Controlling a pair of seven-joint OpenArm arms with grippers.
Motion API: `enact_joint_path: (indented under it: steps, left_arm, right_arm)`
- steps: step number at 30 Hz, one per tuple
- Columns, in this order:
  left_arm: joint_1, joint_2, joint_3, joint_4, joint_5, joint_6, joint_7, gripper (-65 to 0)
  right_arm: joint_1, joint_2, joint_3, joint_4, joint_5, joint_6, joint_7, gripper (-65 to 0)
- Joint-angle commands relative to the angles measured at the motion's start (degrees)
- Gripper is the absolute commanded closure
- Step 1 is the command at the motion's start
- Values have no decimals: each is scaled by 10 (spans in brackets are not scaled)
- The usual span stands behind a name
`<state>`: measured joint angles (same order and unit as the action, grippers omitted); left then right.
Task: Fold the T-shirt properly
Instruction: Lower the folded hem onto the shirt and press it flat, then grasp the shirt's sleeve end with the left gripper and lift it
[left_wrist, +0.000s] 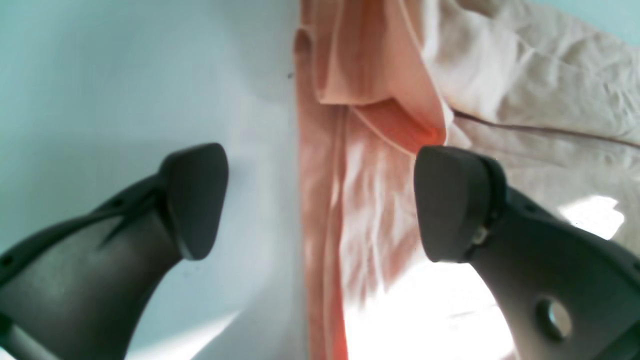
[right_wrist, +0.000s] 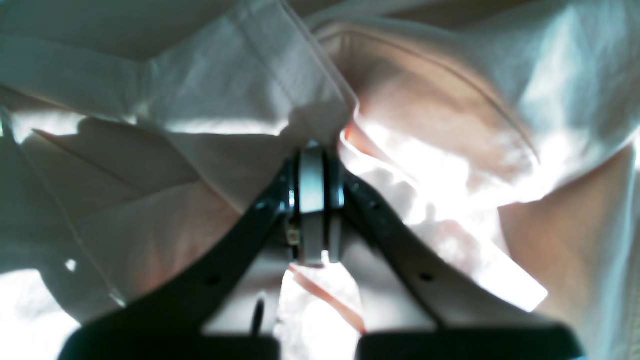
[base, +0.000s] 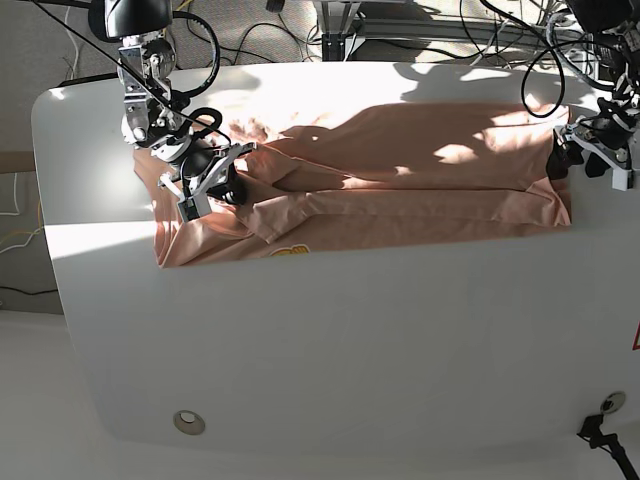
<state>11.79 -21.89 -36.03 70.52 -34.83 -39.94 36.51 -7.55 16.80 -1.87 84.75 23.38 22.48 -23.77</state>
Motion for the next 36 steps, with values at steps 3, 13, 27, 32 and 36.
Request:
enact_joint_path:
  steps: [3, 13, 27, 32, 36]
  left_arm:
    - [-1, 10, 25, -1, -1, -1, 5, -558]
    - [-52, 53, 75, 0, 1, -1, 4, -381]
    - [-24, 69, 102, 164, -42, -1, 34, 0]
    - [-24, 119, 111, 258, -38, -1, 108, 0]
    - [-27, 156, 137, 263, -38, -1, 116, 0]
  right_arm:
    - [3, -4, 2, 7, 1, -2, 0, 0]
    - [0, -4, 1, 7, 1, -2, 0, 0]
    - [-11, -5, 2, 7, 1, -2, 0, 0]
    - [-11, -5, 2, 7, 1, -2, 0, 0]
    - [-11, -6, 2, 7, 1, -2, 0, 0]
